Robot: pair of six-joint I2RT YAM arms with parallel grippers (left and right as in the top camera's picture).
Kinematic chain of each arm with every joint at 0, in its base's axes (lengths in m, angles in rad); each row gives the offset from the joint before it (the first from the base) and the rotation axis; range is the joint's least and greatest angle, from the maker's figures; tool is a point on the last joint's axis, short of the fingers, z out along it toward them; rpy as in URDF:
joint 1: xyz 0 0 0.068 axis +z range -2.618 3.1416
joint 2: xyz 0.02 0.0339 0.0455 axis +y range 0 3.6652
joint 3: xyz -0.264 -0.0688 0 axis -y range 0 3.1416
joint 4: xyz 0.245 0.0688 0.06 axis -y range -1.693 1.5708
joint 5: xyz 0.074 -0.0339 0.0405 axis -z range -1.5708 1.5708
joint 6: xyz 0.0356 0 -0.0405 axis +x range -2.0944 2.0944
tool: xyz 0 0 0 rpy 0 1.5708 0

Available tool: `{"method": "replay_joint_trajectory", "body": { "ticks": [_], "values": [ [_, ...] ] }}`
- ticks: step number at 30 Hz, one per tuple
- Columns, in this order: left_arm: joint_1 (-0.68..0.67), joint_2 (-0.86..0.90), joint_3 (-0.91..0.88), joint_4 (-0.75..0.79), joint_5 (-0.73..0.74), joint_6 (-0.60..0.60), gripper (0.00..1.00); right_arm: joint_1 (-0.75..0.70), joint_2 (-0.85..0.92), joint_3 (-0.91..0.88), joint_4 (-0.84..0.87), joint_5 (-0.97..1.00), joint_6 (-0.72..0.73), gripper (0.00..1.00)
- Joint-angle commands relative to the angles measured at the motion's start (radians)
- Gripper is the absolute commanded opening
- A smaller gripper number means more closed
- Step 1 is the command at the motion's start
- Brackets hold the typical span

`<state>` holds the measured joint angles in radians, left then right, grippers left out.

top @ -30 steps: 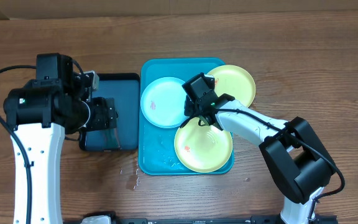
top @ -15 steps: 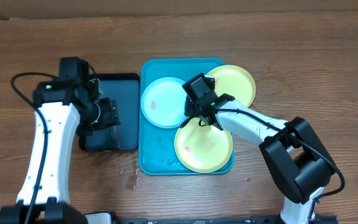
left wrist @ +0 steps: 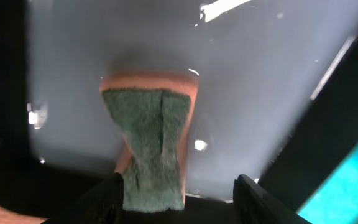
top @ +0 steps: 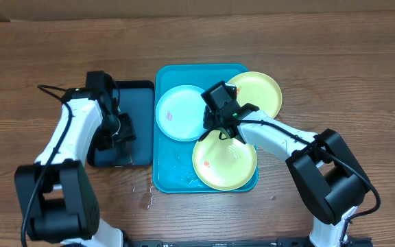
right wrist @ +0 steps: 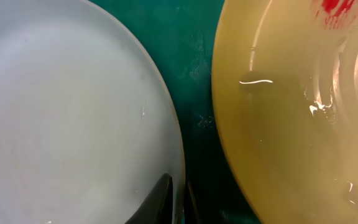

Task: Clean dirty plates on tray and stack at the side
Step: 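Move the left gripper down onto the green sponge on the black tray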

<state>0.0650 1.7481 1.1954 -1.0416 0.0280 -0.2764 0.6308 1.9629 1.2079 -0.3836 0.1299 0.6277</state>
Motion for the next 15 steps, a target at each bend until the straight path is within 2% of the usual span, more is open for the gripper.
{"method": "replay_joint_trajectory", "body": {
  "ticks": [1, 9, 13, 15],
  "values": [
    [-0.006, 0.030, -0.007, 0.003, -0.013, -0.015, 0.58, 0.002, 0.014, 0.017, 0.006, -0.003, -0.002, 0.11],
    [-0.006, 0.042, -0.011, -0.005, -0.073, -0.035, 0.59, 0.002, 0.014, 0.017, 0.008, -0.003, -0.002, 0.11],
    [-0.007, 0.042, -0.022, 0.005, -0.072, -0.039, 0.49, 0.002, 0.014, 0.017, 0.008, -0.003, -0.002, 0.12],
    [-0.007, 0.042, -0.034, 0.021, -0.073, -0.039, 0.49, 0.002, 0.014, 0.017, 0.008, -0.003, -0.002, 0.12]
  ]
}}
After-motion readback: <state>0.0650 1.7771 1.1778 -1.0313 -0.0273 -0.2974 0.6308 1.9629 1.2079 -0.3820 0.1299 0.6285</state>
